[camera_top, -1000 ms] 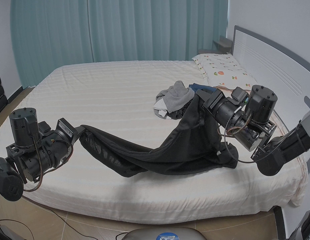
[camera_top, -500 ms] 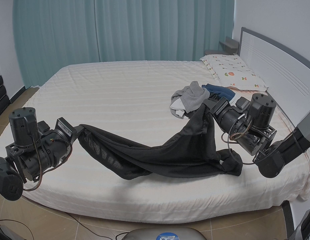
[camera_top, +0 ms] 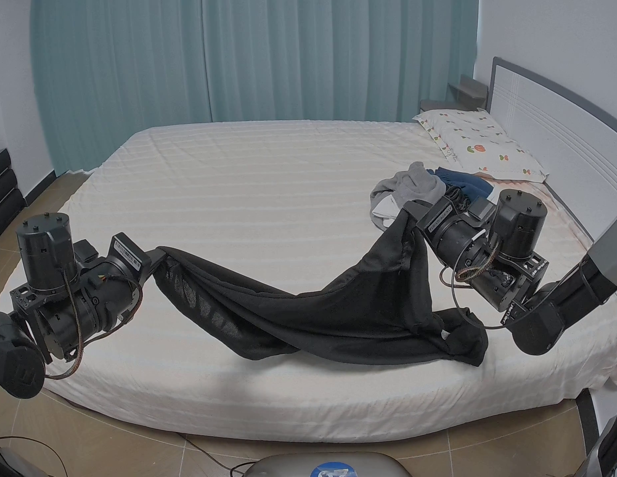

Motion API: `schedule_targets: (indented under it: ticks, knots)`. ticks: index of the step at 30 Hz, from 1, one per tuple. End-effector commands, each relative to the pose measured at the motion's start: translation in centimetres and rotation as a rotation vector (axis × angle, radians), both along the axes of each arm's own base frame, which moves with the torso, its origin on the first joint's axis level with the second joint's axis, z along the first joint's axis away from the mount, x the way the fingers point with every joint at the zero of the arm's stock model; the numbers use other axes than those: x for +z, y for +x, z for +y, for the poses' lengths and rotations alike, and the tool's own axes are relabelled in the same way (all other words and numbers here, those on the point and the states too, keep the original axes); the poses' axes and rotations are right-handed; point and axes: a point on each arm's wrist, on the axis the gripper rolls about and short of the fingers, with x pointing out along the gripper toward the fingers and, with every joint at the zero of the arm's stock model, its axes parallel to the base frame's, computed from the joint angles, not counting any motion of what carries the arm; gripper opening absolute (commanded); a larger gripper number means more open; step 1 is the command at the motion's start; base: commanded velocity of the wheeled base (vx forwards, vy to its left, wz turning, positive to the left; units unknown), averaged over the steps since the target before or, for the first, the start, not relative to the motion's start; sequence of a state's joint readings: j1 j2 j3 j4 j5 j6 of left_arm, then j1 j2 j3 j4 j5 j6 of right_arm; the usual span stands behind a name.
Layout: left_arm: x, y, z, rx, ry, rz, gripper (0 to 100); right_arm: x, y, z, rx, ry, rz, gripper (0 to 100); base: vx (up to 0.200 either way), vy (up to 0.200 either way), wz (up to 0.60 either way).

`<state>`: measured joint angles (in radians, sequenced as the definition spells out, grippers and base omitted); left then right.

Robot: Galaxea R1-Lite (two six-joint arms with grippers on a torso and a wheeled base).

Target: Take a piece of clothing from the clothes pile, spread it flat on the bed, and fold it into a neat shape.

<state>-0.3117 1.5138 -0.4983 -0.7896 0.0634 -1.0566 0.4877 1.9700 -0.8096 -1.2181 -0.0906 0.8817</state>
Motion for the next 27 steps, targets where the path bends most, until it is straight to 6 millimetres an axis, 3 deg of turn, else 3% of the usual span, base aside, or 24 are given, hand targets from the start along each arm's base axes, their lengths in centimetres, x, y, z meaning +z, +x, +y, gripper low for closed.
schedule_targets:
  ticks: [1,27]
  knots:
    - [0.0,0.0,0.0,0.0,-0.001,0.0,0,0.3,-0.1,0.0,0.0,0.004,-0.007,0,0.0,0.2,0.0]
    - [0.2,0.2,0.5,0.017,0.015,-0.01,0,2.0,-1.1,0.4,0.032,0.047,-0.097,0,0.0,0.2,0.0]
